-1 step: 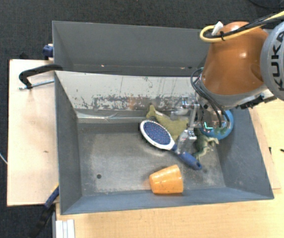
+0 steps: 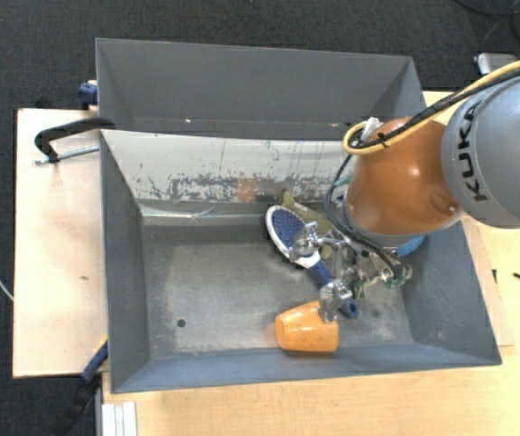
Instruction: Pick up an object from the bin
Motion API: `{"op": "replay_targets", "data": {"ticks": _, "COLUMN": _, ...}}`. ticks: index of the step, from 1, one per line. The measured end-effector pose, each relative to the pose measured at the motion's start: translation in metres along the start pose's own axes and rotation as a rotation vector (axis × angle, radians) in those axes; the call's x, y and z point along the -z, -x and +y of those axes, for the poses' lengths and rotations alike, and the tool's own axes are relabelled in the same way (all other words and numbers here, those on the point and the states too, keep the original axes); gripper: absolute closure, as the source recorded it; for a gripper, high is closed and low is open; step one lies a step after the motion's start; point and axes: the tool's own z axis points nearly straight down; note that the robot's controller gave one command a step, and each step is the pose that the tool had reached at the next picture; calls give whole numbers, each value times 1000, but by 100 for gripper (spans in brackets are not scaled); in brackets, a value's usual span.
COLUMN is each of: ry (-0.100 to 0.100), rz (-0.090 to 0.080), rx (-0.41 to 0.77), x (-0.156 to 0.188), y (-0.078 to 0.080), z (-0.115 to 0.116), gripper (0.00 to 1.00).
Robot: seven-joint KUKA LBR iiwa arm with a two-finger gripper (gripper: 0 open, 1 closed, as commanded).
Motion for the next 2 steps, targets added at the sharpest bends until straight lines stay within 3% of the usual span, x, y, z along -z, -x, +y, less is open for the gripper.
{"op": "replay_targets", "data": {"ticks": 1, "ry": -1, "rz": 29, "rx": -289, "x": -1, "y": -50, "z": -93, "gripper": 0}}
{"op": "replay_targets", "data": {"ticks": 2, "ry": 1, "rz": 35, "rx": -485, "x": -15, "y": -42, "z": -58, "gripper": 0}}
